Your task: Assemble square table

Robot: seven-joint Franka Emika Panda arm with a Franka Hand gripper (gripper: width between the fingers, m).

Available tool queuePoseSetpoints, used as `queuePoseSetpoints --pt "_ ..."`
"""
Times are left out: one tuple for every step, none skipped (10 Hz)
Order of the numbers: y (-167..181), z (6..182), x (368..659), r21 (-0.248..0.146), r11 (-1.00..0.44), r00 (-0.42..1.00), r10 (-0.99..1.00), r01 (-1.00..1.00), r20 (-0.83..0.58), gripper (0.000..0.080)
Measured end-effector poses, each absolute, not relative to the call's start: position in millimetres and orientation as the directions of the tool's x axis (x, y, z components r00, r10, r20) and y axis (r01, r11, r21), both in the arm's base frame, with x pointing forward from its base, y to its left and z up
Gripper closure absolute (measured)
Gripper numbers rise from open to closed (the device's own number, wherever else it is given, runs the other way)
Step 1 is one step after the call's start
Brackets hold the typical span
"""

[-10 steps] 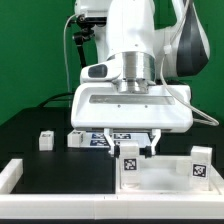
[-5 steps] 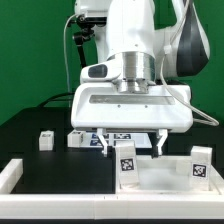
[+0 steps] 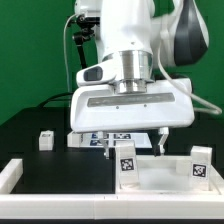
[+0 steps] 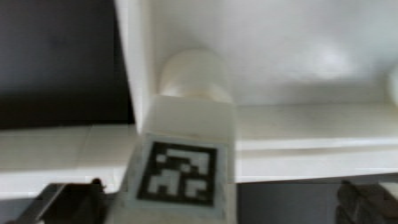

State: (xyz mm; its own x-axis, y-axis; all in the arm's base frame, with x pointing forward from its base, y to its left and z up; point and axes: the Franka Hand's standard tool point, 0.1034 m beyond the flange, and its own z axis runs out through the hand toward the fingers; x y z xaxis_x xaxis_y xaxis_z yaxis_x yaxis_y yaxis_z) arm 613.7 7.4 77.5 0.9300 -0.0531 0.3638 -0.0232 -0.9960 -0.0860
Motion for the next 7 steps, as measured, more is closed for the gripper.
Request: queuePoseSetpoints --pt "3.9 78.6 618.4 -0.089 -0.995 0.929 -0.063 -0.033 0.364 0.0151" --pt "6.5 74.8 616.5 -0.11 -0.993 0.942 -0.076 -0.042 0.328 0.0151" --pt "12.8 70.3 612.0 -0.156 -0.987 0.974 -0.083 -0.05 0.212 0.0151" --pt "10.2 69.8 614.5 -0.172 -0.984 0.986 -0.074 -0.048 0.15 0.0151" --pt "8.9 69.3 614.8 -0.181 -0.982 0.99 -0.074 -0.051 0.122 0.0151" --pt "10.2 69.5 614.9 -0.183 -0.982 0.99 -0.074 -0.051 0.119 0.0151" --pt "10.0 69.2 615.3 -0.184 -0.98 0.989 -0.091 -0.068 0.119 0.0151"
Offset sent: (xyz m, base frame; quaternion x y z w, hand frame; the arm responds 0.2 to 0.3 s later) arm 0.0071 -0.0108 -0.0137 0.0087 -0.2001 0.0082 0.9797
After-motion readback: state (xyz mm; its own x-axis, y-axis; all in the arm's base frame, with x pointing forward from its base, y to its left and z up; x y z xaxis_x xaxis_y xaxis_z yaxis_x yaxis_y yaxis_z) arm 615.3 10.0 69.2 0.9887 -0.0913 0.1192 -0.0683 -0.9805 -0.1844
